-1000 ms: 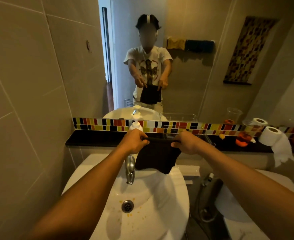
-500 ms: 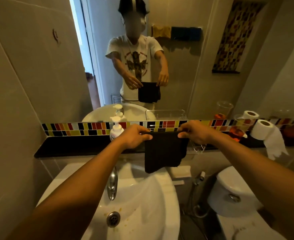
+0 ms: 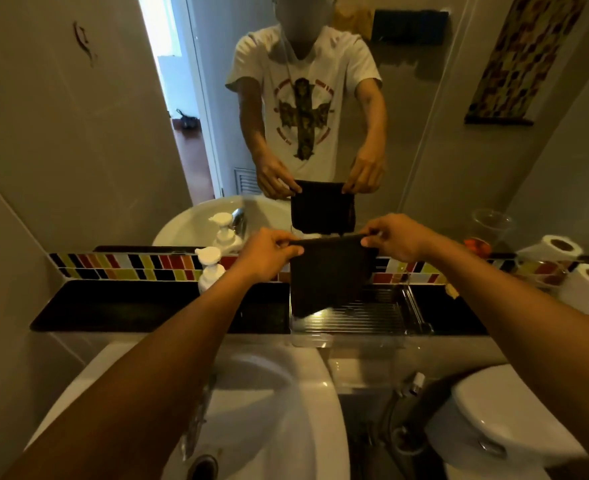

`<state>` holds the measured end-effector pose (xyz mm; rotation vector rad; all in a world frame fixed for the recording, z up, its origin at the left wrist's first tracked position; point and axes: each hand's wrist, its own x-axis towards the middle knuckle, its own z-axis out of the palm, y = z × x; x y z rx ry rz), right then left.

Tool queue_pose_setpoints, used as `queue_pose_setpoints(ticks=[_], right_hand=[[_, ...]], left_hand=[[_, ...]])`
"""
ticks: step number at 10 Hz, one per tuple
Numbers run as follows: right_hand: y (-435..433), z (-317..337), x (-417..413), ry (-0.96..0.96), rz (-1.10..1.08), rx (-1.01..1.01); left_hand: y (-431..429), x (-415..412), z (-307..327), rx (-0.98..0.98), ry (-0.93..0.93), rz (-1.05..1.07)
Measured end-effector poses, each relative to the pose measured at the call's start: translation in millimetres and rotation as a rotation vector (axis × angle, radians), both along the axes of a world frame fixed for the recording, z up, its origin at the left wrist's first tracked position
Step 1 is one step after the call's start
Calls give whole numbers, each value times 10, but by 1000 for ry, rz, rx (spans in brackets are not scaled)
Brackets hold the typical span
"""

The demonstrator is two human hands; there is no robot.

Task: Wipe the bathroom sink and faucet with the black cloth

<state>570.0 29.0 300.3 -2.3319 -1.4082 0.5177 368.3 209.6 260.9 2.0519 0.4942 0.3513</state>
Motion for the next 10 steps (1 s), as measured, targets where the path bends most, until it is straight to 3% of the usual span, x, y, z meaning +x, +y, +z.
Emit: queue_pose_setpoints(ticks=[1,2,3,4,5,6,8,9,10], right_hand=[[73,-67,243,-18,-21,26],[47,-380,308,12,-13,24],[-42,-877,233,33,69,-103],[-122,-1315,111,50,173,-302],[-111,-1497,65,155,174,-373],[-32,-1506,24,180,103,-289],[38,-1523,-210,140,81,-360],[41,-1380,-333,141,56,-311],[73,-1215,-506,79,14,-99]], left_hand=[[13,272,-104,18,-14,59],[-33,354,-371,250,-14,104],[-117,251,-741,525,108,18],[-179,116,-1042,693,344,-192],[-206,106,-1120,820,420,-228],[-255,170,-1133,906,397,-210],[-422,169,-1223,902,570,-267],[-416,91,-1177,822,473,-202],[-372,-33,-1084,795,318,-91]])
